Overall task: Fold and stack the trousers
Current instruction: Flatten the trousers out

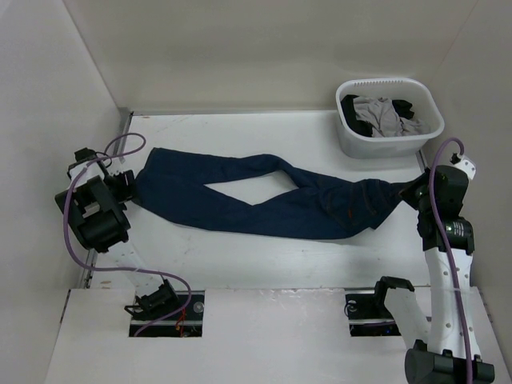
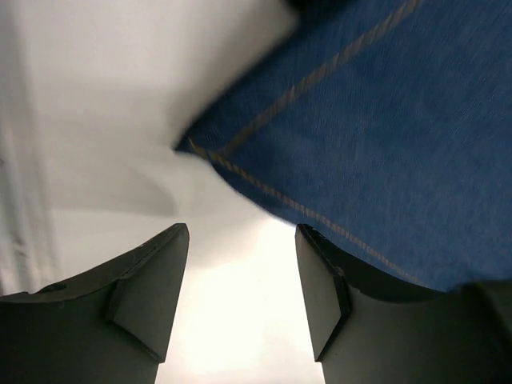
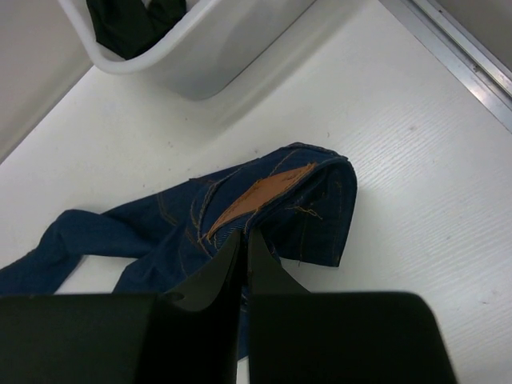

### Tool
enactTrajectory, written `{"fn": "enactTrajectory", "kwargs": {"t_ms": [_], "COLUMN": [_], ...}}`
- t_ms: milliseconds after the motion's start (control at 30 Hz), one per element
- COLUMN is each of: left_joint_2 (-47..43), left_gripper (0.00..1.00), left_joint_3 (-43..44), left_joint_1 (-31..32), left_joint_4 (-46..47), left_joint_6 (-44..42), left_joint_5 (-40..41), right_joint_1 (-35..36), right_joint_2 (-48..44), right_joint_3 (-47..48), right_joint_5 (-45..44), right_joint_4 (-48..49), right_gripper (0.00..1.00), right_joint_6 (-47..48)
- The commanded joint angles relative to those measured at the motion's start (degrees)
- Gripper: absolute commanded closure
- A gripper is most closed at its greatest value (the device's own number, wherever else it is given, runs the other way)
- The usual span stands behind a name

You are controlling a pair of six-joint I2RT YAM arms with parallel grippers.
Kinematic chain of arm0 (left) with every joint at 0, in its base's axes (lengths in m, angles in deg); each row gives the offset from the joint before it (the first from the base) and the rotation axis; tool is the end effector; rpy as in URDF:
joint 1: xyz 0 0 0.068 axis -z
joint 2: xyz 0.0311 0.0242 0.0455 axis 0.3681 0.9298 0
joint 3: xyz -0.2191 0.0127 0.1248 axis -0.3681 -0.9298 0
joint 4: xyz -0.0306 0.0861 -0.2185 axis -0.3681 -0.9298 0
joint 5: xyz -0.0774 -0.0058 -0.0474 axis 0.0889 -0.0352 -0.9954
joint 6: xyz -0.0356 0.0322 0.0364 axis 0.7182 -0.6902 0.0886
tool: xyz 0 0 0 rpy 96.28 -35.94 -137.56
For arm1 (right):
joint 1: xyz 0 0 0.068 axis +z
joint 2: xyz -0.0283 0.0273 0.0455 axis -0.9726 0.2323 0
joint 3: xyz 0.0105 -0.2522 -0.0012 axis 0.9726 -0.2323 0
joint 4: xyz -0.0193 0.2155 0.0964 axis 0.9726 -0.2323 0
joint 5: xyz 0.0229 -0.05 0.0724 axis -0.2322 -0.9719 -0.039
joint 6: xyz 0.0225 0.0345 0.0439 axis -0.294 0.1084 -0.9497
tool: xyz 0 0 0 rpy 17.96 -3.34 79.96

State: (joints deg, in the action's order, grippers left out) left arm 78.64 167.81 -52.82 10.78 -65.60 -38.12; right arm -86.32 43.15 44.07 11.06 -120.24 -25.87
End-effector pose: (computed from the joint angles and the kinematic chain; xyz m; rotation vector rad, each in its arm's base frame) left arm 0.3057 0.1710 0.1664 -0.3693 2.7557 -0.2155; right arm 0.1477 -0.0309 0.3245 0.7564 1.8954 0.0892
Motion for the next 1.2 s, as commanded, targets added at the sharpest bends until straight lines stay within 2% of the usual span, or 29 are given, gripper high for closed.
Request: {"fn": "enactTrajectory", "kwargs": {"t_ms": [0, 133, 200, 233, 267, 300, 400, 600, 733, 767, 800, 900, 967, 1033, 1167], "left_joint_2": [-3.7, 1.8, 2.7, 2.8, 2.7, 2.3, -2.9, -22.2, -32.7, -34.3, -34.9, -32.2, -27.1, -20.7, -7.2], "left_gripper": [0.46, 0.51, 0.66, 0.82, 0.92, 0.98, 1.0, 1.0, 1.0, 0.98, 0.9, 0.48, 0.41, 0.39, 0.27], "left_joint_3": [-2.5, -0.8, 0.4, 0.6, 0.6, 0.6, -0.8, -7.1, -9.9, -10.7, -11.3, -13.5, -12.9, -9.5, 1.1], "left_joint_1": [0.0, 1.3, 1.8, 1.9, 1.9, 1.6, -0.7, -6.3, -6.4, -6.0, -5.0, -0.8, 2.9, 5.5, 7.6], "left_joint_4": [-1.9, 0.7, -0.3, -0.5, -0.4, -0.4, -2.2, -8.3, -14.2, -14.3, -13.2, -3.5, 2.4, 6.5, 7.3], "left_joint_6": [-1.8, -1.2, -2.0, -2.7, -3.6, -4.8, -10.4, -28.1, -34.7, -35.0, -34.7, -29.3, -24.3, -19.7, -13.7], "left_joint_5": [-3.1, 0.7, 0.6, 0.4, 0.4, 1.0, 2.3, 9.8, 11.6, 11.6, 11.1, 11.4, 11.3, 11.1, 9.5], "right_joint_1": [0.3, 0.7, 0.7, 0.7, 0.4, 0.3, -0.2, 0.3, 0.8, 1.1, 1.5, 3.4, 4.3, 4.8, 5.8], "right_joint_2": [-0.2, -0.1, -0.6, -0.9, -1.5, -1.9, -2.8, -4.4, -4.6, -4.6, -4.6, -3.6, -2.5, -1.9, -0.6], "right_joint_3": [0.3, -0.3, -0.4, -0.7, -1.2, -1.8, -3.2, -4.5, -5.1, -5.3, -5.6, -6.1, -6.1, -5.8, -5.3], "right_joint_5": [0.2, 0.6, 0.7, 0.6, 0.7, 0.8, 2.6, 3.6, 3.9, 3.9, 3.9, 3.6, 3.8, 4.0, 4.7], "right_joint_4": [3.1, 4.5, 5.0, 5.3, 5.9, 6.5, 7.8, 10.1, 11.4, 11.6, 12.0, 12.9, 13.2, 13.3, 13.4], "right_gripper": [0.99, 0.99, 0.99, 0.99, 0.99, 0.98, 0.98, 0.98, 0.98, 0.98, 0.97, 0.97, 0.95, 0.95, 0.94], "right_joint_6": [-0.2, -0.7, -0.8, -0.8, -0.6, -0.6, -0.8, -0.8, -1.2, -1.2, -1.2, -0.5, -0.3, -0.5, -0.3]}}
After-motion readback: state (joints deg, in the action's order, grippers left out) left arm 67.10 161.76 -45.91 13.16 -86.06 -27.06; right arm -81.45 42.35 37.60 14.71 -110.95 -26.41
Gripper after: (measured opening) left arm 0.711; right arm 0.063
